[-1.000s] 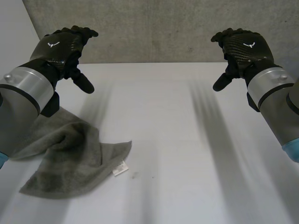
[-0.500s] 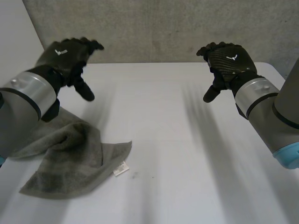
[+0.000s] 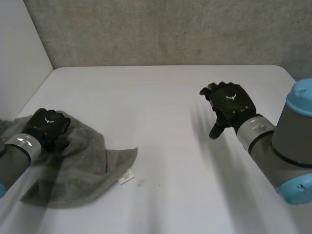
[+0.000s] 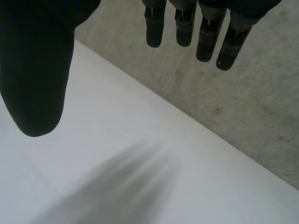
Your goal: Fold the towel.
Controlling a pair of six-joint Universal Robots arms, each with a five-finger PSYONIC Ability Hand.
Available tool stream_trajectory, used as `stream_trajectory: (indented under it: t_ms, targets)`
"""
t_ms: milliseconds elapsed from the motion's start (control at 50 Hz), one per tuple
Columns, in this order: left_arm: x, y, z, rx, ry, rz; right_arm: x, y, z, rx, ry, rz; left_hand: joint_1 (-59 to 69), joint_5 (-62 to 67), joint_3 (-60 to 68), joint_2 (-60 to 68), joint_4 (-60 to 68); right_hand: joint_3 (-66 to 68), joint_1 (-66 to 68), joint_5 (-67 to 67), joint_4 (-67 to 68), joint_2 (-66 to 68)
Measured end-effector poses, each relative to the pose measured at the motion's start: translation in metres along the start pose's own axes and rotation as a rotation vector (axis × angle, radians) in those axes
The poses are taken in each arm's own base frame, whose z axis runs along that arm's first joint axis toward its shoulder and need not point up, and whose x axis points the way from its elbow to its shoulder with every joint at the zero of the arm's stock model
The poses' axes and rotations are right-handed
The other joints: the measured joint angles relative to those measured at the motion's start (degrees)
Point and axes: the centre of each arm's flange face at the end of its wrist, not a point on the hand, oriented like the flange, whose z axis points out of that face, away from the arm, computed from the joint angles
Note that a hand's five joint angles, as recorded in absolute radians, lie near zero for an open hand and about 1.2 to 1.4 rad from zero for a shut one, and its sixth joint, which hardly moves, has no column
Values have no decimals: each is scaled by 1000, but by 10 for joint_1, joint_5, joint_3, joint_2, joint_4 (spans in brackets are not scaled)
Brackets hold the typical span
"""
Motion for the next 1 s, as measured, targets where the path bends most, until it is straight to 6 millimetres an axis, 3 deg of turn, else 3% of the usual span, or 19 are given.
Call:
stream_trajectory:
  t_ms: [40, 140, 240, 260, 340, 380, 400, 540, 620, 640, 700, 720, 740, 780, 800, 860, 1000]
  targets:
    - [5, 1, 5, 26, -8, -1, -2, 7, -2, -12, -7, -30, 166, 171, 171, 159, 172, 0, 0, 0, 0, 0]
    - [17, -11, 10, 104, -14, -16, -2, 15, -4, -27, -11, -80, 272, 297, 301, 290, 300, 0, 0, 0, 0, 0]
    - [28, -67, 2, 282, -43, -123, -1, 17, -6, -30, -7, -112, 289, 322, 328, 316, 328, 0, 0, 0, 0, 0]
    - [28, -67, 2, 282, -43, -123, -1, 17, -6, -30, -7, -112, 289, 322, 328, 316, 328, 0, 0, 0, 0, 0]
    - [32, -131, -20, 420, -72, -307, 0, 14, -6, -22, -2, -115, 292, 324, 331, 320, 333, 0, 0, 0, 0, 0]
    - [32, -131, -20, 420, -72, -307, 0, 14, -6, -22, -2, -115, 292, 324, 331, 320, 333, 0, 0, 0, 0, 0]
    - [39, -159, -34, 462, -54, -394, 1, 11, -5, -14, 3, -113, 295, 324, 332, 321, 334, 0, 0, 0, 0, 0]
    - [74, -203, -62, 498, 66, -524, 16, 5, 0, 2, 47, -100, 296, 327, 333, 321, 335, 0, 0, 0, 0, 0]
    - [104, -199, -58, 447, 144, -537, 28, 1, 3, 13, 84, -93, 282, 300, 285, 272, 292, 0, 0, 0, 0, 0]
    - [104, -199, -58, 447, 144, -537, 28, 1, 3, 13, 84, -93, 282, 300, 285, 272, 292, 0, 0, 0, 0, 0]
    - [132, -176, -45, 358, 198, -510, 34, -1, 4, 18, 99, -91, -54, -20, -28, -41, -29, 0, 0, 0, 0, 0]
    - [137, -171, -43, 338, 206, -502, 34, -1, 4, 19, 101, -90, -54, -20, -28, -41, -29, 0, 0, 0, 0, 0]
    - [141, -165, -41, 317, 214, -494, 35, -2, 4, 19, 102, -90, -144, -119, -119, -133, -121, 0, 0, 0, 0, 0]
    - [148, -155, -37, 281, 224, -480, 35, -2, 4, 19, 104, -90, -144, -119, -119, -133, -121, 0, 0, 0, 0, 0]
    - [150, -149, -36, 256, 228, -472, 36, -2, 4, 19, 104, -90, -227, -202, -206, -220, -207, 0, 0, 0, 0, 0]
    - [150, -142, -34, 232, 226, -466, 36, -2, 4, 19, 105, -90, -250, -227, -236, -250, -236, 0, 0, 0, 0, 0]
    - [95, -131, -27, 214, 103, -510, 35, -5, 2, 22, 105, -90, -273, -243, -259, -273, -260, 0, 0, 0, 0, 0]
